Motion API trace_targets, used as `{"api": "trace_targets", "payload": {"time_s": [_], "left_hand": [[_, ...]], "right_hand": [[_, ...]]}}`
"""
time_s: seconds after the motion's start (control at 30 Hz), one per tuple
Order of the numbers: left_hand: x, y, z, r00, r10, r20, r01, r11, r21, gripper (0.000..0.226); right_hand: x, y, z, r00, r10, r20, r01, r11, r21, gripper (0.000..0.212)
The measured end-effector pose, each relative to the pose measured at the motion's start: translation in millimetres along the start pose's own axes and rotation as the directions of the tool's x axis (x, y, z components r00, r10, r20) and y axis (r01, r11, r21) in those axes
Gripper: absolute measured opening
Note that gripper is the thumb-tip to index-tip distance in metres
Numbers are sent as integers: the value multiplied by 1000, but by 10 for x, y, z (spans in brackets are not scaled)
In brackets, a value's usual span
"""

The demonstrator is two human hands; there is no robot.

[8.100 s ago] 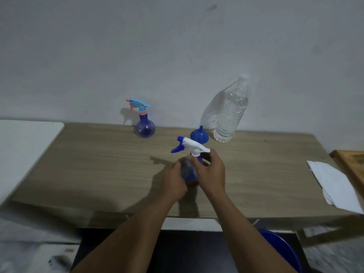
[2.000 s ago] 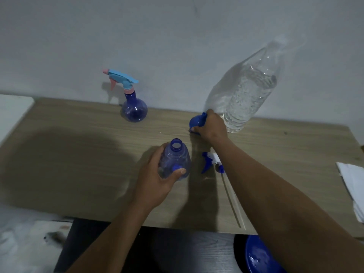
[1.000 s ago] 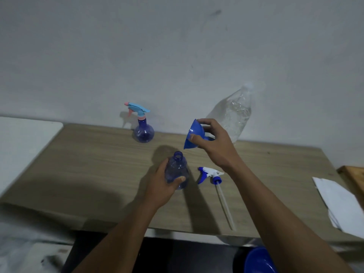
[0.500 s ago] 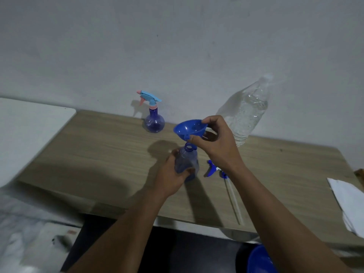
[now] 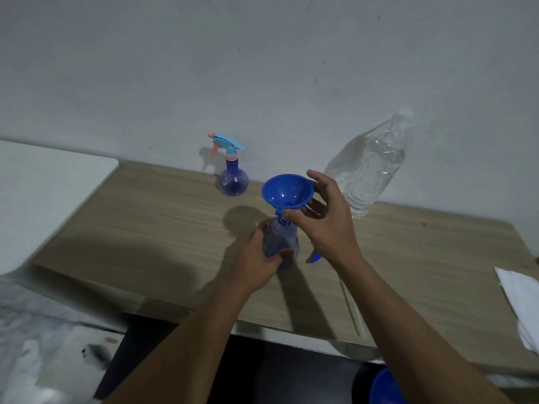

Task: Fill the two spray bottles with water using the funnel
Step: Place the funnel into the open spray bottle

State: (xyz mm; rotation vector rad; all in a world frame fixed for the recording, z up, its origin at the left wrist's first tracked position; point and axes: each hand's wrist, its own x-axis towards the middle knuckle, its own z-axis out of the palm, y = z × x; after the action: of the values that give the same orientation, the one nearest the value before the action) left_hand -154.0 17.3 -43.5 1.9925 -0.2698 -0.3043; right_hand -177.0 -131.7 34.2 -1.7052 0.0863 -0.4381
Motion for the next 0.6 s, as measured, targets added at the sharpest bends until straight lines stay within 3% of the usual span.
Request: {"api": "trace_targets", "payload": {"time_s": [0.2,0.43,0.6], "left_hand": [[5,8,-6,1000,10,9,-10,1000,-19,71],[31,-41,15,1000,2,12,-1,998,-56,68],[30,-45,12,999,18,28,-17,999,-50,63]], "right_hand": [[-28,27,-6,994,61,86,-52,993,-108,91],[40,-62,-136,961,84,264,39,903,-428,101],[47,-174,-141,962,106,253,36,865,-501,103]]}}
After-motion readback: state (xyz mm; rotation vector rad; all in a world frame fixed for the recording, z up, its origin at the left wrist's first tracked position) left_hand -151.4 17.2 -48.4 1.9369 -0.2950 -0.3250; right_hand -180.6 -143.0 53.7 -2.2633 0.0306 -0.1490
